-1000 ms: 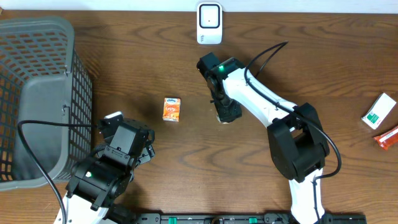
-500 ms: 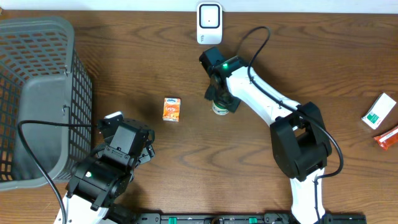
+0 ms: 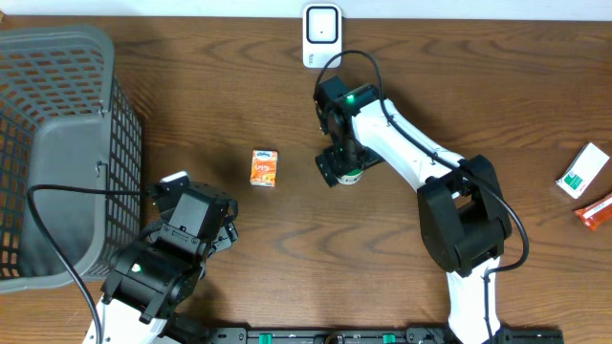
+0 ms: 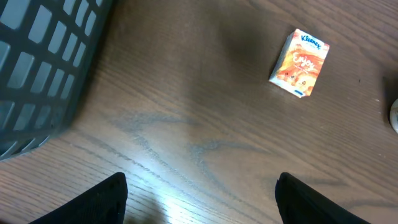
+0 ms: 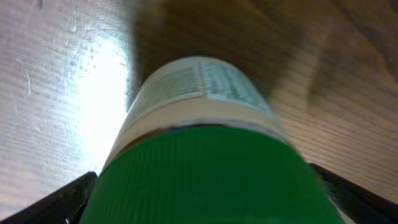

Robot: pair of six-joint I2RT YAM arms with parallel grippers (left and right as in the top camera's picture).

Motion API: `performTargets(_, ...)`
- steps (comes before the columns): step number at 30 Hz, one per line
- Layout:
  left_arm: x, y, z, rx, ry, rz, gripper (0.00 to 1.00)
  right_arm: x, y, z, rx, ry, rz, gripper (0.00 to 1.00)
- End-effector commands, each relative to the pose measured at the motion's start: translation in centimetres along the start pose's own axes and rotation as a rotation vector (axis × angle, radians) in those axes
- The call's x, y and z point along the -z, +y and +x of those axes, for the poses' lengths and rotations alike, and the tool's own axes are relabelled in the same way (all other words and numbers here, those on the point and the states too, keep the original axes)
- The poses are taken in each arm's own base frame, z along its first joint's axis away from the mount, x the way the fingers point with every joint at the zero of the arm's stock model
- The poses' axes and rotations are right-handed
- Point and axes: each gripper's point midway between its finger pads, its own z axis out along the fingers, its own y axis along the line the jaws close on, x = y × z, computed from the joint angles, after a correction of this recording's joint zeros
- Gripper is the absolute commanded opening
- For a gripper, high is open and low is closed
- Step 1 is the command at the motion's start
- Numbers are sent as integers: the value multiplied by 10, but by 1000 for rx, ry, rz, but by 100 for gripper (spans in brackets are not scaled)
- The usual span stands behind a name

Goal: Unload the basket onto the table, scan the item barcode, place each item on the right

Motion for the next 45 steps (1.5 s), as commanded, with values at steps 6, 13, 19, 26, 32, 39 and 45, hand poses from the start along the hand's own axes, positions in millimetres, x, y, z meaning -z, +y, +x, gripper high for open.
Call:
performTargets(6, 0, 2, -1, -9, -7, -11, 77, 15, 0, -1, -196, -8, 6, 99)
performTargets(13, 0, 2, -1, -9, -7, -11, 77, 31, 1, 5, -465, 24, -3, 99)
performTargets(19, 0, 2, -1, -9, -7, -11, 77, 31, 6, -10, -513, -18, -74, 99)
performTargets(26, 0, 2, -1, -9, -7, -11, 77, 32, 4, -24, -596, -66, -98, 99)
performTargets(32, 0, 2, -1, -9, -7, -11, 77, 27, 4, -21, -626, -47, -93, 99)
performTargets(39, 0, 2, -1, -9, -7, -11, 77, 8, 5, -13, -675, 14, -75, 99)
performTargets(45, 0, 2, -1, -8, -7, -11, 77, -6, 11, -12, -717, 59, -91, 96)
